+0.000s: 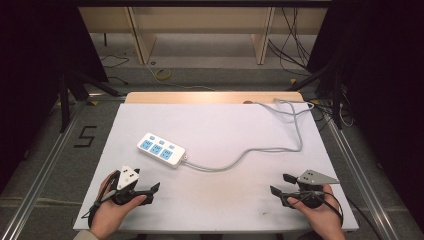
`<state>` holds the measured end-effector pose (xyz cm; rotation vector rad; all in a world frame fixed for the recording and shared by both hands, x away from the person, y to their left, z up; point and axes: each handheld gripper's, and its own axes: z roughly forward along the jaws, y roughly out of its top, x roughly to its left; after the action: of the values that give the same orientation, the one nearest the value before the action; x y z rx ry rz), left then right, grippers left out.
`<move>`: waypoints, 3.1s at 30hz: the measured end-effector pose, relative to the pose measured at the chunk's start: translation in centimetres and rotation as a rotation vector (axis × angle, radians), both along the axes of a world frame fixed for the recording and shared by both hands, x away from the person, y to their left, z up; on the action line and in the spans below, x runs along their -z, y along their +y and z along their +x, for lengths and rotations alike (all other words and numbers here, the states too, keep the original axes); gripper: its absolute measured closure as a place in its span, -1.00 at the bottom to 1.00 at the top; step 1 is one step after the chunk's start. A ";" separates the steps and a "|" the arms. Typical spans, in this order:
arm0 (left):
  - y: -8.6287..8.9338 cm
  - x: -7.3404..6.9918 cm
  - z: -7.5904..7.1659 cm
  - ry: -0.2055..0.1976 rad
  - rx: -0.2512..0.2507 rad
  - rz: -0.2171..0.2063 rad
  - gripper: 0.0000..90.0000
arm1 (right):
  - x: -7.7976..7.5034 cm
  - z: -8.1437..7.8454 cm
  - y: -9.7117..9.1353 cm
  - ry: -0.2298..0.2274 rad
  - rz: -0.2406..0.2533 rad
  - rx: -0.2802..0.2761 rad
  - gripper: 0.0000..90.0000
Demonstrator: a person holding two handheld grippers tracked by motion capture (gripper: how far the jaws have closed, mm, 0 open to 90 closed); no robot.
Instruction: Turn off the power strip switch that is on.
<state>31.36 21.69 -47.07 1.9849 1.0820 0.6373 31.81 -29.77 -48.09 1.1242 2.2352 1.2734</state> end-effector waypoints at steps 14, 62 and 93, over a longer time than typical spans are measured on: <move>0.5 -0.4 -0.3 -0.001 -0.054 0.021 0.33 | 0.0 0.0 0.2 0.005 -0.007 -0.013 -0.30; -0.6 -2.2 3.3 0.052 -0.070 -0.012 0.99 | 0.1 0.0 0.6 0.014 -0.023 -0.036 -0.30; -1.6 -3.5 5.0 0.024 -0.066 -0.023 0.99 | 0.2 0.0 0.7 0.015 -0.024 -0.040 -0.30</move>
<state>36.38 20.05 -43.59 1.9485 1.1688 0.6348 31.82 -29.10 -48.27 1.0889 2.2890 1.2546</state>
